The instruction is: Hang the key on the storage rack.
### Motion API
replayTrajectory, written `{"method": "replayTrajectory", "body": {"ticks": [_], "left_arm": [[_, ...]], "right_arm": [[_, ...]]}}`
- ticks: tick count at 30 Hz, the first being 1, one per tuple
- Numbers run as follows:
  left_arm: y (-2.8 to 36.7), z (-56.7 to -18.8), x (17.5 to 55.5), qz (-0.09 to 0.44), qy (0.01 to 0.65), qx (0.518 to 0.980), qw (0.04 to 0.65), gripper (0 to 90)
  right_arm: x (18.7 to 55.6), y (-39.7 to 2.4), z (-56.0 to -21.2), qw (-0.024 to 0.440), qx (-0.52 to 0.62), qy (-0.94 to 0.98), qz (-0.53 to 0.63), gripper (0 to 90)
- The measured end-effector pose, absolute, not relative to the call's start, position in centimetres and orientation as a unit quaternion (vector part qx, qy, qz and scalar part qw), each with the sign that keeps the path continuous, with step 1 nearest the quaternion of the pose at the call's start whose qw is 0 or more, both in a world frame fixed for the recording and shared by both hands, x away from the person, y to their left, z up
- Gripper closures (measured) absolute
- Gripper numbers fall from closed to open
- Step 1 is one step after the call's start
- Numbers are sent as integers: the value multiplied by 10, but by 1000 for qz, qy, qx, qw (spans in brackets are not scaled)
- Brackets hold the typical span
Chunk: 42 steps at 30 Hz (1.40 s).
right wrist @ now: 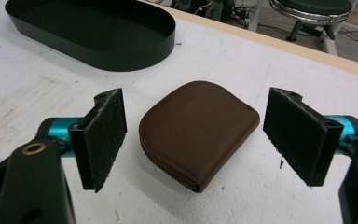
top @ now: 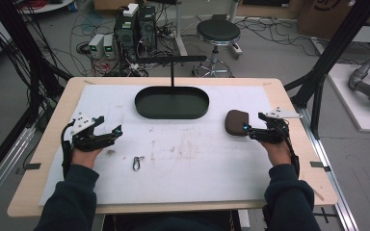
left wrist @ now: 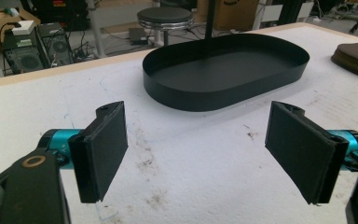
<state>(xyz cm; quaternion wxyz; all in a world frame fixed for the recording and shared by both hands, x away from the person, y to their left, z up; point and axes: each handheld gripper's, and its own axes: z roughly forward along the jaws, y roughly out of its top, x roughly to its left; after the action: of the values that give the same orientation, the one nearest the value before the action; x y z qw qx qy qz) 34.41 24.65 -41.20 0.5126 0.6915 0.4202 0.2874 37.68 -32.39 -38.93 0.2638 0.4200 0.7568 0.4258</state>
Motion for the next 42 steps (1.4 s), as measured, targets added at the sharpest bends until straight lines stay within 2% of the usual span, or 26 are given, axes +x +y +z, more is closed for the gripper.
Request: {"method": "replayTrajectory", "body": {"ticks": [15, 19, 23, 25, 26, 27, 30, 34, 42], "left_arm": [[244, -414, 344, 271, 420, 704, 505, 241], [243, -415, 339, 245, 418, 714, 505, 241], [243, -421, 335, 187, 392, 744, 508, 268], [243, -423, 335, 160, 381, 758, 504, 339], [243, -424, 335, 142, 379, 761, 507, 343], [243, -425, 336, 122, 372, 767, 508, 406], [235, -430, 336, 74, 341, 791, 502, 426], [216, -435, 333, 55, 293, 827, 476, 445], [200, -439, 330, 52, 249, 853, 455, 420]], "right_arm": [[378, -321, -391, 260, 411, 763, 425, 217], [373, -318, -389, 262, 409, 765, 423, 217], [371, -316, -387, 266, 401, 765, 428, 217], [374, -315, -388, 263, 401, 767, 426, 217], [375, -315, -389, 263, 400, 769, 424, 216], [376, -314, -390, 259, 400, 771, 423, 217], [378, -314, -391, 260, 399, 772, 422, 216], [379, -315, -392, 258, 401, 772, 419, 217], [377, -314, -391, 260, 398, 774, 418, 217]]}}
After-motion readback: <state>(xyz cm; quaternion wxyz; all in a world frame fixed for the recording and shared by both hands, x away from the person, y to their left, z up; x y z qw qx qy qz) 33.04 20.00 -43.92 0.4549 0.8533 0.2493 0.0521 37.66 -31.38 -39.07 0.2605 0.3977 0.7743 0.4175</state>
